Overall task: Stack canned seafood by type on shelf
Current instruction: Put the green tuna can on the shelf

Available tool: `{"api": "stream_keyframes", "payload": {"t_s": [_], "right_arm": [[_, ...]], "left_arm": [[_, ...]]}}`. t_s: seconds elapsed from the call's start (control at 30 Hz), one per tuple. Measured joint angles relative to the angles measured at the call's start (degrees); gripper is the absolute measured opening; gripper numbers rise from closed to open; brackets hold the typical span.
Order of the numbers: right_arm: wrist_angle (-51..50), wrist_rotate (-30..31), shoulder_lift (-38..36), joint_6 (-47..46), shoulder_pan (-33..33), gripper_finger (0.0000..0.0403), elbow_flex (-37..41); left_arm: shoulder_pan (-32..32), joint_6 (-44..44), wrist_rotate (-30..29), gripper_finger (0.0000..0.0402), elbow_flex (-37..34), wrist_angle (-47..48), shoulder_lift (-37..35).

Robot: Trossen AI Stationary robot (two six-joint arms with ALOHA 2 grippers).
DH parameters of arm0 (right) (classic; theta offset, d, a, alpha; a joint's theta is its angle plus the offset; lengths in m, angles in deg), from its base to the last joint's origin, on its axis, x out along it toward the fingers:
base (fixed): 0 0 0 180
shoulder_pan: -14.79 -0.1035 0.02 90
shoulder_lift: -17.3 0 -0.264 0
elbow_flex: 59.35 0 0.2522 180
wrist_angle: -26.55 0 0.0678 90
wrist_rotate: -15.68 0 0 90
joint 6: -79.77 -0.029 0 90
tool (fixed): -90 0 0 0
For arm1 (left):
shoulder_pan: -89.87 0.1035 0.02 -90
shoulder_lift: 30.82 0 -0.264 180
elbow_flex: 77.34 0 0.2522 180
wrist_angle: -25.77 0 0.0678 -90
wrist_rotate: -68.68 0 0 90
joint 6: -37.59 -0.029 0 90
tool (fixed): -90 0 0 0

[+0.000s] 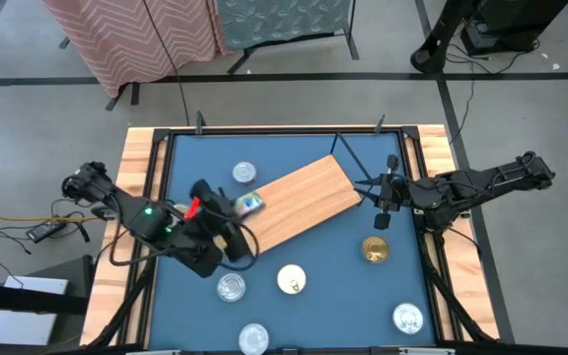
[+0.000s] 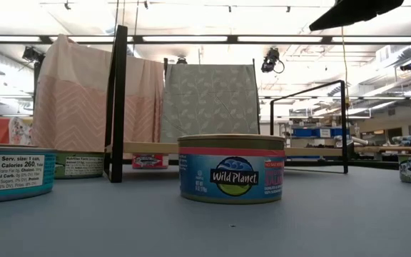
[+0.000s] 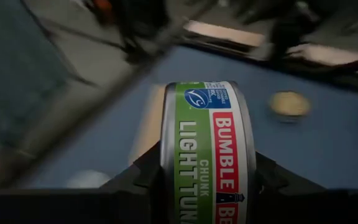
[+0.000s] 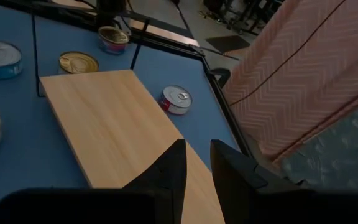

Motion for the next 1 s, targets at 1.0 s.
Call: {"api": "stream_keyframes", "payload": {"t_s": [1.0], "right_arm": [[0.0, -6.57, 0.0, -3.88, -0.01, 0.0087, 0.0]], "left_arm": [[18.91, -7.82, 51.77, 0.0147, -14.94, -52.61, 2.07]]}}
